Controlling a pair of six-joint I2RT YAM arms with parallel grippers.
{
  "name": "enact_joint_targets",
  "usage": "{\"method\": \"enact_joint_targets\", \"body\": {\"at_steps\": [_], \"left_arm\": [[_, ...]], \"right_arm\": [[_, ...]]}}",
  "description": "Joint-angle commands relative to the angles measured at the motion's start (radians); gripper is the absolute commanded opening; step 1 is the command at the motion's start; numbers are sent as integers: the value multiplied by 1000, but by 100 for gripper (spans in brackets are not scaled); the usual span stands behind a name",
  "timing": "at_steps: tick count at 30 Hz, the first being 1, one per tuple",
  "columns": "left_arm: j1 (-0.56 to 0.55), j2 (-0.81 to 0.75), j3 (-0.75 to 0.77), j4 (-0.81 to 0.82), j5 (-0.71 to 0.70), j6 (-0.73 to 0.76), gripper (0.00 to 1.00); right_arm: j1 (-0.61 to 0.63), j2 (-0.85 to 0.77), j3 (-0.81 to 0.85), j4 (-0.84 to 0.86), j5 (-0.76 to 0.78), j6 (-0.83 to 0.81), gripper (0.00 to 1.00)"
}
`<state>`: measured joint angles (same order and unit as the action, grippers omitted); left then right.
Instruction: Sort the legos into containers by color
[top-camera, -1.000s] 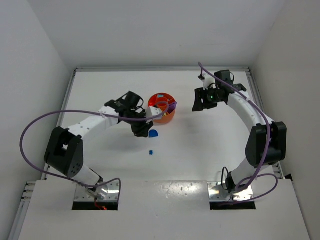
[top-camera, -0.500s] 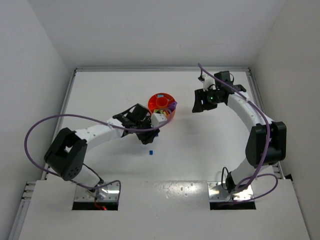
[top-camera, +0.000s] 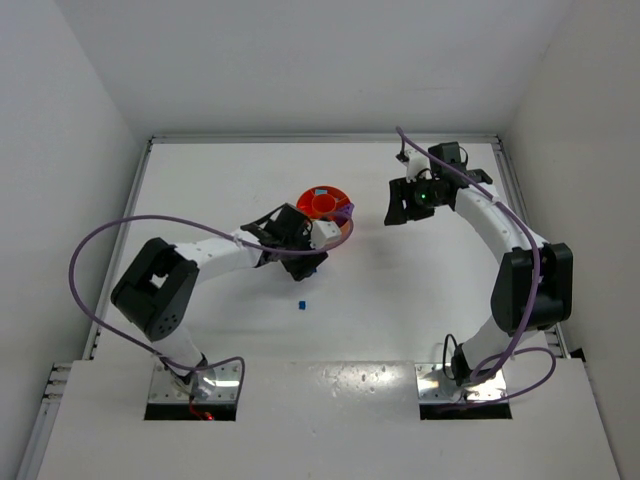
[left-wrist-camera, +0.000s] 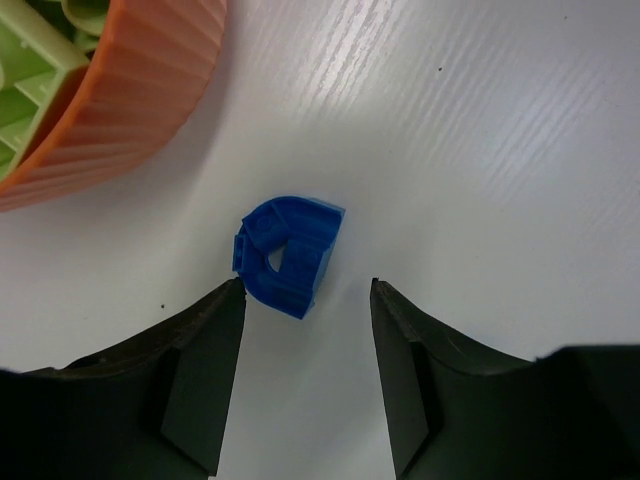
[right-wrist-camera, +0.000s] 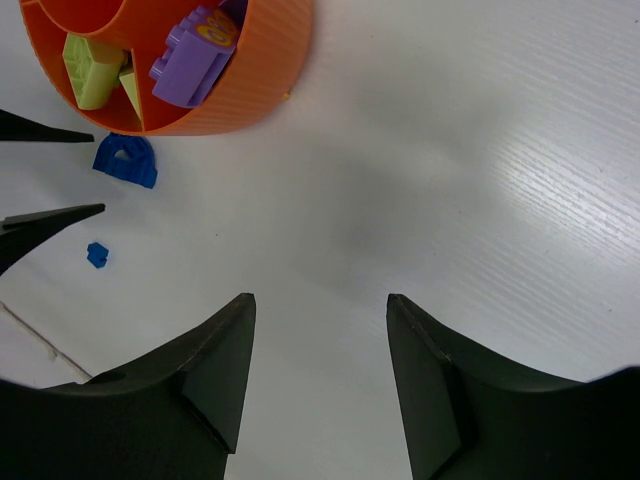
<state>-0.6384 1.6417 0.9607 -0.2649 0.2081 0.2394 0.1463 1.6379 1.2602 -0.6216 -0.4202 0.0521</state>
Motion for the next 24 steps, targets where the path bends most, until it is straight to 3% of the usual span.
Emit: {"method": "enact_joint_targets", "body": {"at_steps": [1, 14, 24], "left_arm": [[-14, 27, 46, 43, -13, 17, 59], [-23, 119, 76, 43, -4, 46, 58], [-23, 130, 76, 43, -22, 46, 38]], "right_arm": [[6, -20, 1, 26, -15, -9, 56], [-4, -10, 1, 26, -15, -9, 56], [-4, -10, 10, 26, -15, -9, 56]]}}
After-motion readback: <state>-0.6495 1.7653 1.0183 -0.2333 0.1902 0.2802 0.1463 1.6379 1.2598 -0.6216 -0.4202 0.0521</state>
